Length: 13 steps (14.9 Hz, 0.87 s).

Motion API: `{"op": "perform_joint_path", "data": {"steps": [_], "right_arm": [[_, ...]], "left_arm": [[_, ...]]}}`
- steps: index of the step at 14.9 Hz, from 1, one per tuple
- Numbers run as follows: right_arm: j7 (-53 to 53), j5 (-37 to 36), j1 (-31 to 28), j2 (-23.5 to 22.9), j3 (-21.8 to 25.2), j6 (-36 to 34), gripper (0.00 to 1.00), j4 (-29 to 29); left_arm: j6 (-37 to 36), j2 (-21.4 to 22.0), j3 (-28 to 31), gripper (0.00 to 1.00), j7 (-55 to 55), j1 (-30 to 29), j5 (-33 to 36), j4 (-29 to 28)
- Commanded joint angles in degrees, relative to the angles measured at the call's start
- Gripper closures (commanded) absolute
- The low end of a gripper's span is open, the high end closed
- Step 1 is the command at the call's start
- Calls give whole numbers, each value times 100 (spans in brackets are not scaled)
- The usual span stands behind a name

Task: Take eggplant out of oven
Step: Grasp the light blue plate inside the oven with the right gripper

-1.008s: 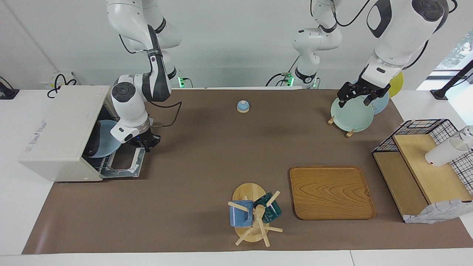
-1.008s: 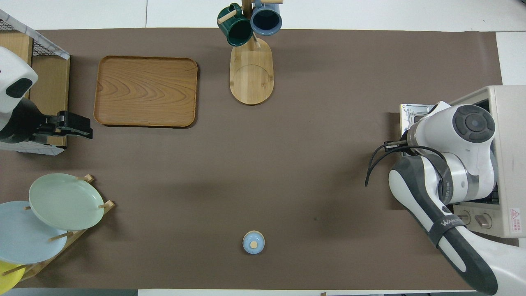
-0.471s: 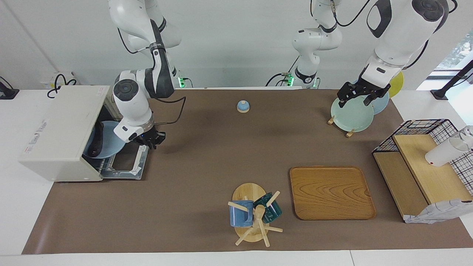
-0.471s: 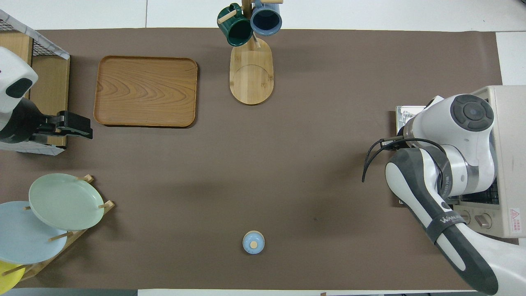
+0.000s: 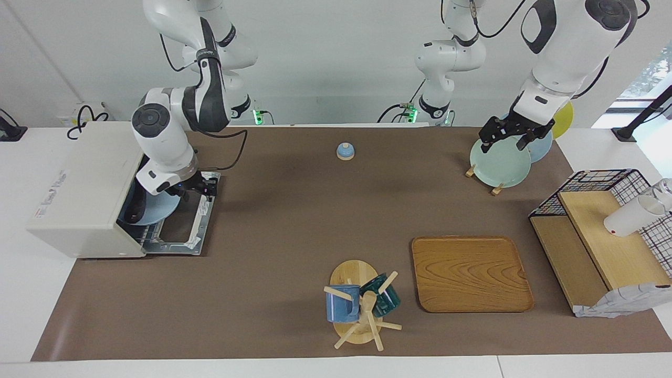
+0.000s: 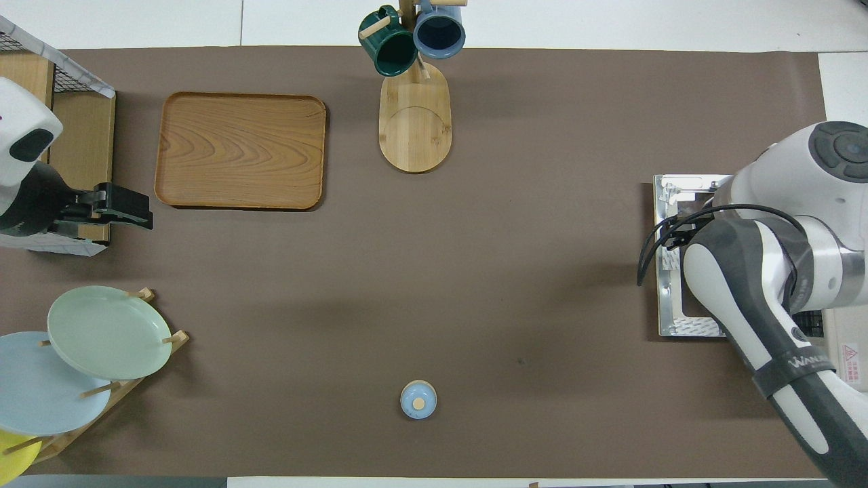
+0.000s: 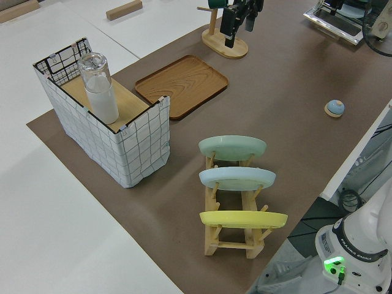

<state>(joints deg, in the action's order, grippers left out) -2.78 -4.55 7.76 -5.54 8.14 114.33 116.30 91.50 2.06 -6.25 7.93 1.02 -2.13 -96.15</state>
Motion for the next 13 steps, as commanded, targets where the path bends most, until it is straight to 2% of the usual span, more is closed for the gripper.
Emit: {"op": "perform_joint_path", "data": {"steps": [1, 3, 7, 10, 13], "right_arm": [[102, -98, -231, 88, -49, -104, 37, 51], [233, -98, -310, 123, -40, -78, 39, 121], [822, -98, -539, 229, -49, 361, 64, 534], [981, -98, -513, 255, -49, 415, 100, 613], [973, -282, -225, 238, -102, 266, 100, 482]], "left_arm": [[-62, -12, -61, 0, 42, -67, 107, 53], [-62, -12, -61, 0, 51, -67, 107, 53], [-62, -12, -61, 0, 42, -67, 107, 53], [-62, -12, -61, 0, 42, -67, 107, 53], [-62, -12, -61, 0, 42, -67, 107, 53]]}}
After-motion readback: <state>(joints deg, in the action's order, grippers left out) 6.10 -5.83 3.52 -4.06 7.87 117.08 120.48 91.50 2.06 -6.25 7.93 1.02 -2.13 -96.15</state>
